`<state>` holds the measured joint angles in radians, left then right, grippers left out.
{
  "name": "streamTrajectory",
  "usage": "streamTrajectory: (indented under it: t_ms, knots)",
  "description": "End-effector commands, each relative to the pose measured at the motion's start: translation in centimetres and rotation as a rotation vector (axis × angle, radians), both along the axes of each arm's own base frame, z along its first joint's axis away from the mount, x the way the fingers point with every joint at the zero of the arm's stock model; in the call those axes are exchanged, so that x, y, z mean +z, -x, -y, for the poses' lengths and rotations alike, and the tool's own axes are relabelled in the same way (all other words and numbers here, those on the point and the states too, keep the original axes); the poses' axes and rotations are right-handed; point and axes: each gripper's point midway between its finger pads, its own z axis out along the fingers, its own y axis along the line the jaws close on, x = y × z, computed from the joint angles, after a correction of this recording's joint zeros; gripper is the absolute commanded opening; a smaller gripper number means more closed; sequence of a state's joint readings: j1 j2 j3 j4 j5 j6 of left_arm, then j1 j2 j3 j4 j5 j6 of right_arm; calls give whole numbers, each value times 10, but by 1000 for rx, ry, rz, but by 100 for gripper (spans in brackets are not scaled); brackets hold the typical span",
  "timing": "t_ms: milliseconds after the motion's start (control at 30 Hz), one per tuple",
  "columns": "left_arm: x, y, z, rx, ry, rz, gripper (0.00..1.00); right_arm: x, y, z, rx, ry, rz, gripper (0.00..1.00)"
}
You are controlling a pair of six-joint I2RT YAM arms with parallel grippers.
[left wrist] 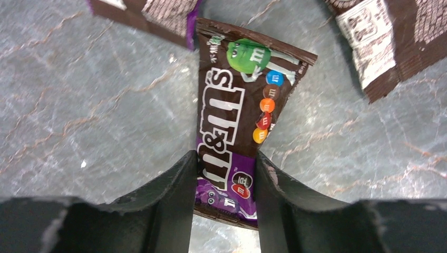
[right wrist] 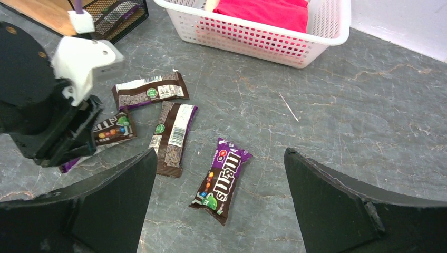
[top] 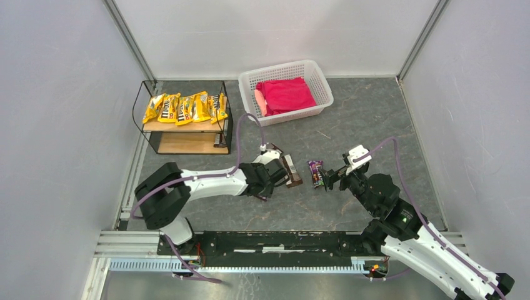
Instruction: Place and organize the candy bags onto the shelf
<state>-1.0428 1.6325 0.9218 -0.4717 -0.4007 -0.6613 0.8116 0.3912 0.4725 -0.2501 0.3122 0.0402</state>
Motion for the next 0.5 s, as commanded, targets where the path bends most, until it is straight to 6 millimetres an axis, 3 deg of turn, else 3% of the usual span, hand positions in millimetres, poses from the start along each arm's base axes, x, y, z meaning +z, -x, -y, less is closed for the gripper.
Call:
streamTrajectory:
  t_ms: [0, 167, 467]
  knots:
    - [25, 4, -6, 59, 83, 25, 46, 8, 1, -5, 16, -37, 18, 98]
    - [40, 18, -13, 83, 154, -4, 44, 8, 1, -6, 23, -42, 18, 98]
    - [54, 38, -71, 281, 274, -71, 44, 7, 1, -7, 26, -47, 17, 98]
